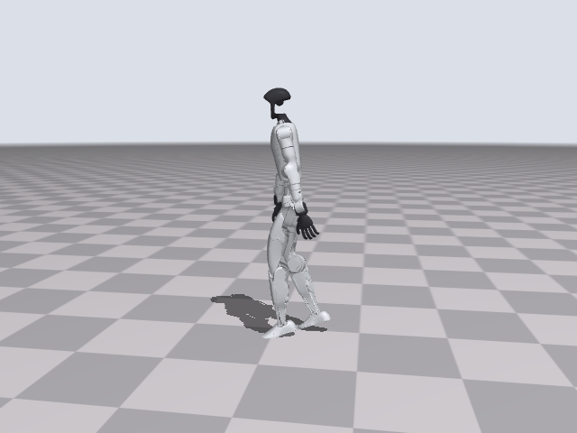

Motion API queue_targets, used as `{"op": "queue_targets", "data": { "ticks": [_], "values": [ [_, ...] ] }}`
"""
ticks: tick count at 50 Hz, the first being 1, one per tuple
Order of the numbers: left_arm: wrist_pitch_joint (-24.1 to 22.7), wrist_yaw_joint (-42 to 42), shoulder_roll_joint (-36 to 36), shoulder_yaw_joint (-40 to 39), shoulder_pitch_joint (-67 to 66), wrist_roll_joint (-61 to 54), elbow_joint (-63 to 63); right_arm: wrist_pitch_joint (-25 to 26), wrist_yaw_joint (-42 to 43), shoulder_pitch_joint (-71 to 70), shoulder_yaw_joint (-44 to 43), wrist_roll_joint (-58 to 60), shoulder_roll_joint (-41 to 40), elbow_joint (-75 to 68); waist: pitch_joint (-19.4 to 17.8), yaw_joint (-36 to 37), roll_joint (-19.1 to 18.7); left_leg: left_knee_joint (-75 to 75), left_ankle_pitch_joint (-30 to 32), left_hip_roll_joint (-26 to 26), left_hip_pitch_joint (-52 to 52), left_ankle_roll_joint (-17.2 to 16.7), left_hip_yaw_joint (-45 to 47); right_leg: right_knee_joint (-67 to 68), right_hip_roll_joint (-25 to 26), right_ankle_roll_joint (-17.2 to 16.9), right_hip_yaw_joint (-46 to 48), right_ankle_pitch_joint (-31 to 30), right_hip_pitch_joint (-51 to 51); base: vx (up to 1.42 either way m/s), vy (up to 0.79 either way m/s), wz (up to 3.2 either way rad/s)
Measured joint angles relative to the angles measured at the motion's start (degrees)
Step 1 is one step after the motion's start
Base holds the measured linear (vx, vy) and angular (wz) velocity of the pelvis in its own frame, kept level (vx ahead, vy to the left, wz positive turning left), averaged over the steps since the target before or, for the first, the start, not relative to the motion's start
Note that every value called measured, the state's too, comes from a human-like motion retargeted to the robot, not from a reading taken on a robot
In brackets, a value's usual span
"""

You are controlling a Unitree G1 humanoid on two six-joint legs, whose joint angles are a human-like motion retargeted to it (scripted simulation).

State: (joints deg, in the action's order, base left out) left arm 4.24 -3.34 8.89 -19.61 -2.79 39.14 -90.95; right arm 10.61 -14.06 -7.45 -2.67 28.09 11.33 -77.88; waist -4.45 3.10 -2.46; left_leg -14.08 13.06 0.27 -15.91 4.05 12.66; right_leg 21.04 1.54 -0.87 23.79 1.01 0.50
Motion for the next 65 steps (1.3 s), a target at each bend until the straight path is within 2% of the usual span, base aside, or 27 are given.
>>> {"op": "queue_targets", "data": {
  "ticks": [2, 4, 7, 10, 12, 14, 17, 22, 23, 25, 27, 28, 33, 35, 38, 40, 45, 47, 48, 50, 52, 53, 54, 57, 59, 62, 65],
  "values": [
    [0.57, -2.19, -0.06, 0.79, -0.02, 2.34, -0.4, -0.52, 0.63, -0.1, 0.11, 0.65, 0.16, 1.36, 0.7, 0.52, 0.04, -3.03, -2.15, 0.27, -1.42, 6.11, 3.24, 5.07, -1.47, -1.49, -0.15, 1.37, 1.55, 0.5, 0.12, -0.33],
    [1.24, -2.91, -0.05, 0.85, 0.52, 3.18, -0.38, -0.73, 2.17, -0.61, 0.2, 0.9, -0.31, 1.32, 0.49, 0.83, 0.15, -6.67, -3.92, 0.42, -2.83, 8.74, 2.02, 11.07, -3.23, -3.09, 0.36, -0.46, 3.31, 0.29, 0.06, -0.46],
    [0.82, -1.22, -0.21, 1.09, 1.45, 1.5, 0.74, -1.98, 6.31, -1.79, 0.09, 0.45, -1.6, -1.64, 0.02, 0.9, 0.21, -10.66, -5.82, 1.8, -3.25, 10.86, 2.38, 24.33, -7.88, -5.54, 1.89, -7.84, 8.0, 0.31, 0.01, -0.51],
    [-0.63, 0.8, -0.29, 1.86, 2.63, -1.76, 2.33, -3.85, 12.2, -1.4, 0.94, -0.79, -2.73, -4.62, -0.32, -0.5, 0.17, -11.51, -6.97, 3.87, -1.63, 10.95, 3.02, 34.67, -8.47, -4.88, 0.3, -13.47, 12.97, 0.38, -0.08, -0.31],
    [-0.77, 0.68, -0.06, 2.43, 4.05, -2.67, 3.32, -3.75, 14.48, 0.06, 0.68, 0.74, -3.49, -5.87, -0.48, -2.64, -0.42, -11.98, -7.48, 4.63, -0.73, 10.95, 2.14, 35.92, -6.62, -5.01, -0.74, -10.27, 14.72, 0.34, -0.07, 0.16],
    [-0.67, 0.06, 0.35, 3.49, 5.77, -2.5, 4.74, -3.31, 15.65, 1.87, 0.08, 1.7, -3.95, -7.52, -0.6, -4.41, -0.41, -11.71, -7.73, 4.64, 0.53, 10.95, 1.94, 32.93, -6.41, -4.04, -0.32, -7.48, 15.31, 0.33, -0.06, 0.36],
    [-1.16, -0.56, 0.95, 6.35, 7.69, -1.45, 7.83, -2.25, 14.44, 5.44, -1.4, 1.16, -4.3, -10.72, -0.46, -5.62, 0.58, -10.32, -8.44, 3.41, 3.57, 10.95, 1.9, 21.12, -4.94, -1.17, -0.54, -7.49, 14.58, 0.39, -0.1, 0.34],
    [-3.12, -1.46, 2.48, 10.54, 10.88, -0.96, 13.52, -0.79, 7.95, 9.87, -3.29, -1.37, -4.28, -14.82, -1.79, -5.91, 6.11, -10.39, -11.96, -2.19, 9.37, 10.95, 2.27, -2.84, -3.41, 1.44, -5.41, -8.1, 10.66, 0.4, -0.22, 0.01],
    [-3.46, -1.61, 2.74, 10.99, 11.49, -0.93, 14.32, -0.78, 7.28, 10.7, -3.39, -2.09, -4.31, -15.07, -2.16, -5.25, 7.08, -11.63, -13.28, -2.91, 10.2, 10.95, 2.5, -5.55, -3.02, 2.57, -7.21, -7.16, 9.78, 0.43, -0.29, -0.47],
    [-3.87, -2.52, 3.48, 12.14, 13.02, -0.85, 16.06, -2.15, 6.59, 12.1, -3.72, -4.84, -4.62, -14.8, -3.18, -3.97, 8.46, -14.7, -15.37, -3.15, 11.46, 10.95, 2.96, -8.33, -2.54, 7.57, -8.35, -6.41, 8.29, 0.42, -0.31, -0.49],
    [-3.74, -3.19, 3.98, 12.62, 13.87, -0.74, 17.49, -3.42, 7.22, 13.01, -3.6, -7.32, -5.08, -14.06, -3.42, -2.4, 9.16, -19.65, -18.36, -1.82, 11.7, 10.95, 4.23, -9.01, -2.23, 12.03, -5.75, -6.61, 6.35, 0.52, -0.4, -0.59],
    [-3.5, -3.15, 4.12, 12.5, 14.11, -0.8, 18.07, -3.36, 8.02, 13.05, -3.91, -7.8, -5.35, -13.72, -3.32, -1.7, 9.19, -22.84, -20.49, -0.52, 11.41, 10.95, 4.92, -8.83, -2.56, 12.6, -2.19, -4.99, 5.44, 0.43, -0.38, -0.59],
    [-2.77, -0.89, 2.4, 8.49, 12.81, -2.55, 17.93, -1.54, 13.15, 9.93, -4.66, -8.69, -5.99, -12.97, -4.51, -1.81, 7.35, -35.86, -24.34, 5.84, 10.83, 10.95, 5.33, -4.91, 1.13, 11.75, -8.19, -3.0, 4.83, 0.36, -0.24, -0.41],
    [-2.46, -1.54, 1.88, 7.26, 11.82, -2.84, 16.66, -1.32, 14.25, 8.5, -4.15, -10.5, -5.85, -12.41, -4.57, -2.12, 6.29, -41.76, -22.18, 8.08, 9.24, 10.95, 4.86, -6.33, 1.91, 12.57, -6.35, -1.96, 2.7, 0.32, -0.09, -0.21],
    [-1.45, -1.62, 1.68, 7.06, 9.83, -0.2, 15.82, -1.68, 14.69, 6.64, -4.17, -11.58, -5.89, -11.11, -4.62, -0.91, 4.75, -52.05, -14.96, 11.63, 4.24, 10.95, 2.36, -8.44, 4.82, 14.05, -9.61, -1.65, 0.63, 0.3, -0.1, -0.09],
    [-1.29, 0.16, 1.26, 7.44, 8.15, 2.25, 15.27, -0.92, 14.58, 5.35, -4.63, -11.1, -5.72, -10.32, -4.25, 0.72, 4.02, -56.95, -13.3, 12.33, 0.6, 10.95, 0.67, -9.49, 5.8, 14.34, -10.84, -2.13, -0.1, 0.25, 0.03, 0.07],
    [0.53, 2.75, 0.29, 5.87, 3.97, 4.98, 8.75, 1.88, 13.14, 1.8, -2.61, -8.31, -5.44, -7.49, -2.76, 2.65, 3.77, -50.85, -20.52, 13.43, -4.1, 10.95, 3.86, -10.79, 5.77, 13.39, -11.68, -2.52, -1.78, 0.36, 0.18, 0.17],
    [1.59, 2.0, 0.33, 4.65, 2.49, 4.67, 4.24, 2.75, 12.09, 1.54, -1.35, -6.8, -6.21, -5.2, -1.87, 1.49, 4.21, -39.42, -21.92, 12.15, -3.32, 10.95, 8.31, -10.93, 3.96, 11.19, -10.92, -2.38, -2.57, 0.22, 0.53, 0.81],
    [2.2, 1.45, 0.32, 4.29, 1.76, 4.27, 1.81, 2.74, 11.68, 1.86, -0.88, -6.28, -6.67, -3.91, -1.26, 0.72, 4.53, -30.89, -20.55, 9.23, -2.41, 10.95, 10.96, -10.91, 1.98, 9.13, -10.84, -2.74, -2.52, 0.11, 0.69, 1.16],
    [3.78, 0.15, 0.45, 3.65, 1.05, 3.57, -2.17, 1.63, 11.39, 2.15, -0.55, -5.84, -7.21, -1.41, -0.25, -1.24, 3.78, -12.91, -14.13, 2.09, -1.44, 5.38, 7.39, -8.61, -0.01, 5.84, -9.36, -1.43, -1.34, 0.2, 0.51, 1.11],
    [4.98, -1.04, 0.83, 2.08, 0.32, 3.37, -4.14, 0.13, 11.66, 2.17, 0.46, -6.29, -7.7, 0.51, -0.59, -1.75, 1.81, -4.5, -10.16, 1.57, -0.21, -2.17, -0.65, -5.3, 1.63, 4.21, -8.49, 0.88, -1.54, 0.47, 0.13, 0.36],
    [5.23, -1.6, 0.89, 1.45, -0.1, 3.19, -4.57, -0.41, 11.81, 2.18, 1.16, -6.55, -7.79, 1.25, -0.72, -2.19, 1.05, -2.91, -8.94, 1.94, 0.11, -3.37, -2.94, -3.52, 1.98, 3.36, -7.56, 1.9, -1.65, 0.44, 0.06, 0.15],
    [5.36, -2.0, 0.82, 1.12, -0.52, 2.9, -4.67, -0.75, 11.84, 2.2, 1.77, -6.52, -7.78, 1.72, -0.68, -2.43, 0.62, -3.07, -7.3, 2.11, 0.15, -1.52, -2.67, -1.45, 1.93, 2.45, -7.22, 2.85, -1.45, 0.4, 0.07, 0.09],
    [5.72, -2.12, 0.34, 0.63, -1.22, 2.41, -3.79, -0.65, 11.35, 2.5, 3.45, -5.3, -7.43, 1.98, -0.11, -2.38, 0.75, -7.82, -5.53, 2.53, -1.05, 8.96, 4.53, 5.83, 0.23, 0.26, -7.03, 5.28, 0.14, 0.52, 0.11, -0.17],
    [5.94, -1.7, 0.33, 0.16, -0.48, 2.76, -2.65, 0.26, 11.37, 2.4, 4.2, -3.7, -7.26, 0.61, -0.21, -1.15, 1.04, -14.08, -8.02, 2.28, -3.5, 10.63, -0.38, 9.53, -0.82, -0.42, -6.08, 4.66, 0.33, 0.4, -0.04, -0.74],
    [5.63, -1.77, 0.38, 1.13, 1.29, 2.99, -0.29, 3.17, 12.05, 2.87, 3.35, -0.99, -6.24, -2.85, -0.32, 1.56, -1.0, -21.79, -12.88, 8.55, -3.61, 10.95, 0.91, 16.77, -0.89, -1.57, -3.26, -0.39, 0.75, 0.49, -0.1, -0.78],
    [4.44, -2.03, -0.06, 2.11, 3.0, 2.19, 3.0, 5.1, 12.39, 3.74, 1.18, 1.51, -4.62, -6.65, -0.02, 1.28, -1.95, -23.01, -14.49, 10.55, -1.69, 10.95, 1.1, 28.6, -3.55, -0.42, -2.01, -5.67, 4.85, 0.52, 0.0, -0.33]
  ]
}}
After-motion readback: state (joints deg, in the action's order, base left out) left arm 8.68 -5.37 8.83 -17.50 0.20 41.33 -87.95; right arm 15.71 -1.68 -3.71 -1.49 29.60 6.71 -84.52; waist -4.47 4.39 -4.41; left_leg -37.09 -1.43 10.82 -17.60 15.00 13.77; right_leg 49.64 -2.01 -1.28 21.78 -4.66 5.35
